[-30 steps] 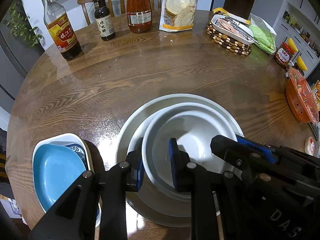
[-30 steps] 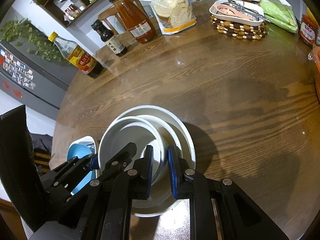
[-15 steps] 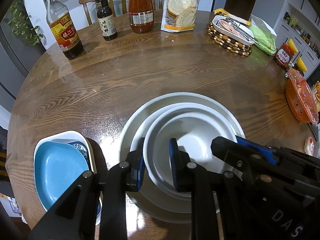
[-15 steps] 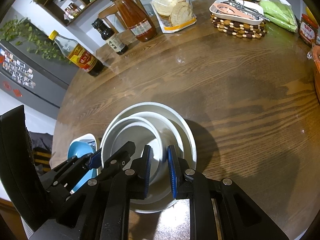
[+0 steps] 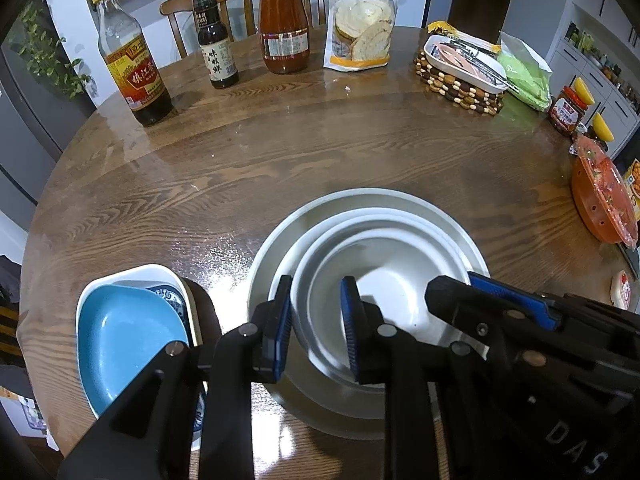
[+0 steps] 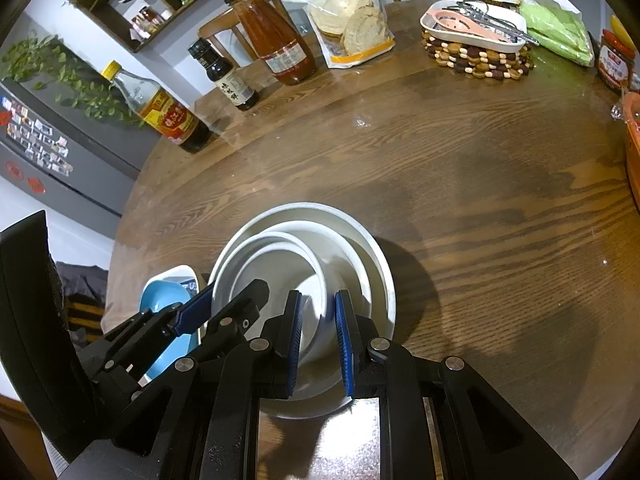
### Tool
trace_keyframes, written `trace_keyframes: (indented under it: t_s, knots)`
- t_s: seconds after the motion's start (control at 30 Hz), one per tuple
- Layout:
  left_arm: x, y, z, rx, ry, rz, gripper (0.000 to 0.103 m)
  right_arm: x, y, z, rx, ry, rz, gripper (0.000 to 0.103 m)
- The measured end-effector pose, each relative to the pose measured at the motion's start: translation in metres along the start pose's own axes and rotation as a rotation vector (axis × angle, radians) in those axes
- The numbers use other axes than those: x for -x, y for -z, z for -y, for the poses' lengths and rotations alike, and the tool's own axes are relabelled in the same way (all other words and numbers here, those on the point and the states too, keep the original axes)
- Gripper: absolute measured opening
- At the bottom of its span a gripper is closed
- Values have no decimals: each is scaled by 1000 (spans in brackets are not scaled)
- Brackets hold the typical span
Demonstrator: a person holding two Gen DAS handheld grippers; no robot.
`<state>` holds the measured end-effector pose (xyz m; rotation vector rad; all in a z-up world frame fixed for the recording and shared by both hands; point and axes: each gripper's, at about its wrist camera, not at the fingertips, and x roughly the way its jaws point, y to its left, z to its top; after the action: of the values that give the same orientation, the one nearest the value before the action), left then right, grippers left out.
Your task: Organize plates and bowls
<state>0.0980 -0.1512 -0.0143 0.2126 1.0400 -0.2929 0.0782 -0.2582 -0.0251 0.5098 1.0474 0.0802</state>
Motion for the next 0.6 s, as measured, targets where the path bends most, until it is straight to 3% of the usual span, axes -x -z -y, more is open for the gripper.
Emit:
trace_keyframes:
  t_s: [0.6]
  knots:
    - [11, 1, 0, -9, -3, 25, 23, 14, 5, -3, 9, -1, 19, 20]
